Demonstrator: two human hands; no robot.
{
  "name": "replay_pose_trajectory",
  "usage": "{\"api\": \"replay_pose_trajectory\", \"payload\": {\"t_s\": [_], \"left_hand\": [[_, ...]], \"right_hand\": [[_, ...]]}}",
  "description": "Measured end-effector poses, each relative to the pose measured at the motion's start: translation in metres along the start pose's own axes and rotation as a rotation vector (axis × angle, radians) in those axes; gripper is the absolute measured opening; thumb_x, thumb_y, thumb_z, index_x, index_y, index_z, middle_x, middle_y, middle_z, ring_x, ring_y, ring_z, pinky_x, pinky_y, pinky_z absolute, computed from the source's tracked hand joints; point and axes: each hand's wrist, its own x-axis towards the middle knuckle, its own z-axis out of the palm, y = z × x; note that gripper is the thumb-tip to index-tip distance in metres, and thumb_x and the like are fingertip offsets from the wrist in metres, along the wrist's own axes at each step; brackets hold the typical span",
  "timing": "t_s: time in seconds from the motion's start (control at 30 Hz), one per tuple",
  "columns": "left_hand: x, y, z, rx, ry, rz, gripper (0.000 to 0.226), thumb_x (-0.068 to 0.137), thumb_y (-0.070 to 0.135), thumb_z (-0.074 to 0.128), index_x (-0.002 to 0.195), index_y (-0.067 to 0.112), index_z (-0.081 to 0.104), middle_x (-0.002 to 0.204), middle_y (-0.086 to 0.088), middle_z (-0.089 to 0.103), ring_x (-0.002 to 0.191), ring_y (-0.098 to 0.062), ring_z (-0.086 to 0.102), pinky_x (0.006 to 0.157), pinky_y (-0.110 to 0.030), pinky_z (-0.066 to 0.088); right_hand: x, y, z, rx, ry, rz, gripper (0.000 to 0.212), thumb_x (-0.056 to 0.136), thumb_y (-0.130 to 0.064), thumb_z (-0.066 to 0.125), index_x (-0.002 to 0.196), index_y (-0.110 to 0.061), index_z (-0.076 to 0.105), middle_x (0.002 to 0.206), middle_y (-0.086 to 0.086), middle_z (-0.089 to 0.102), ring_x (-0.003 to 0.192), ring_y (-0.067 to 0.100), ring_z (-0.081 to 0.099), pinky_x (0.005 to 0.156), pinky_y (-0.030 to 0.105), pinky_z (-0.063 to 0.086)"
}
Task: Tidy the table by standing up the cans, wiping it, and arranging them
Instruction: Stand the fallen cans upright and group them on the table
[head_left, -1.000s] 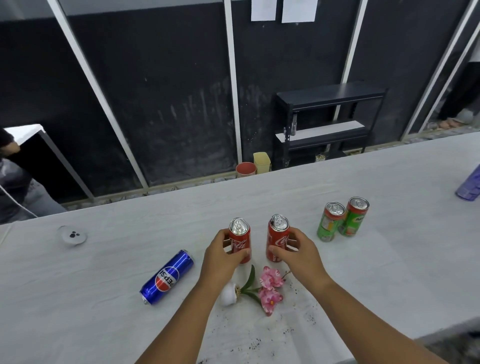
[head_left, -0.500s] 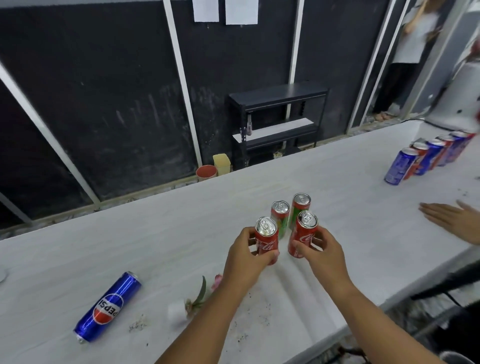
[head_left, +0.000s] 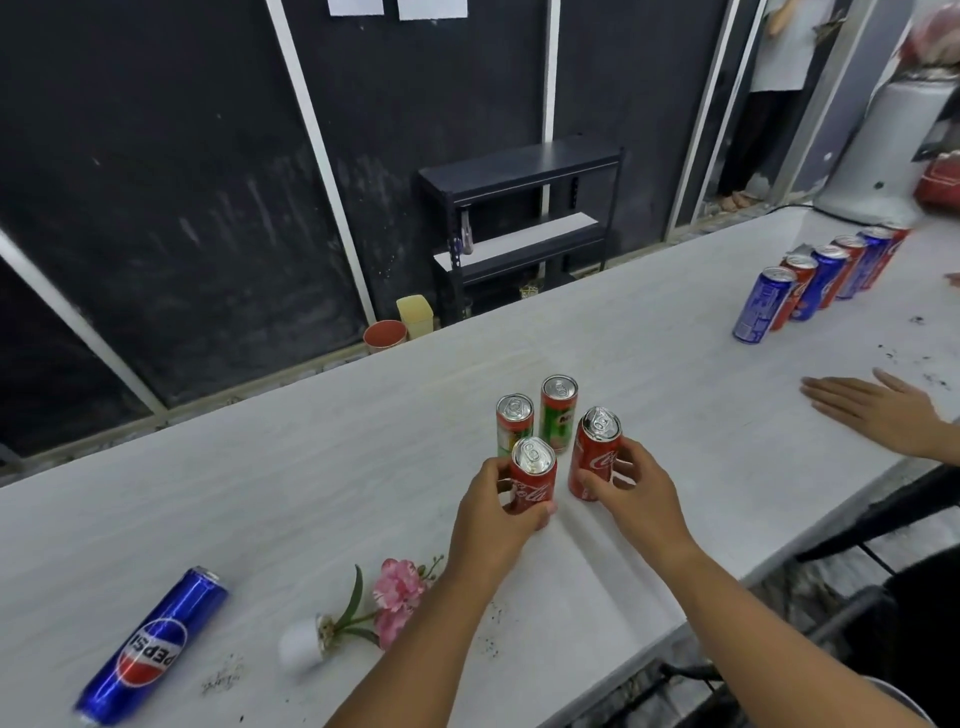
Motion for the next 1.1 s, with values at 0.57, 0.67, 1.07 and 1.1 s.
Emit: {"api": "replay_pose_trajectory", "payload": {"t_s": [0.57, 0.67, 1.07, 1.1], "left_hand": [[0.001, -0.002, 0.021, 0.087, 0.047, -0.017, 0.081, 0.077, 0.038, 0.097, 0.146, 0.03, 0.055, 0.143, 0.01, 0.067, 0.127, -0.014, 0.068, 0.103, -0.03, 0.055], [-0.01, -0.012, 0.015, 0.115, 0.016, -0.06, 0.085, 0.086, 0.023, 0.092, 0.158, 0.024, 0.046, 0.156, 0.003, 0.059, 0.139, -0.019, 0.06, 0.114, -0.037, 0.051], [-0.074, -0.021, -0.142, -0.015, 0.327, 0.136, 0.047, 0.1, 0.011, 0.076, 0.14, 0.033, 0.063, 0.142, 0.018, 0.065, 0.13, 0.004, 0.062, 0.111, -0.022, 0.053], [-0.08, -0.026, -0.16, 0.019, 0.357, 0.124, 0.047, 0.1, 0.015, 0.076, 0.139, 0.038, 0.062, 0.145, 0.019, 0.063, 0.13, 0.002, 0.062, 0.108, -0.023, 0.053]], "right_hand": [[0.004, 0.012, 0.004, -0.253, -0.043, 0.006, 0.068, 0.074, -0.053, 0.092, 0.134, -0.046, 0.061, 0.118, -0.026, 0.071, 0.106, -0.011, 0.063, 0.093, 0.026, 0.053], [-0.003, 0.023, 0.003, -0.233, -0.047, 0.036, 0.093, 0.076, -0.04, 0.095, 0.156, -0.033, 0.049, 0.134, -0.016, 0.064, 0.12, 0.001, 0.06, 0.1, 0.024, 0.045], [-0.094, 0.02, 0.009, -0.193, 0.041, 0.04, 0.061, 0.095, -0.045, 0.076, 0.146, -0.055, 0.045, 0.132, -0.033, 0.056, 0.133, 0.01, 0.052, 0.11, 0.039, 0.047], [-0.101, 0.017, 0.012, -0.199, 0.026, 0.028, 0.058, 0.095, -0.047, 0.075, 0.144, -0.056, 0.046, 0.132, -0.033, 0.056, 0.133, 0.009, 0.052, 0.11, 0.039, 0.048]]}}
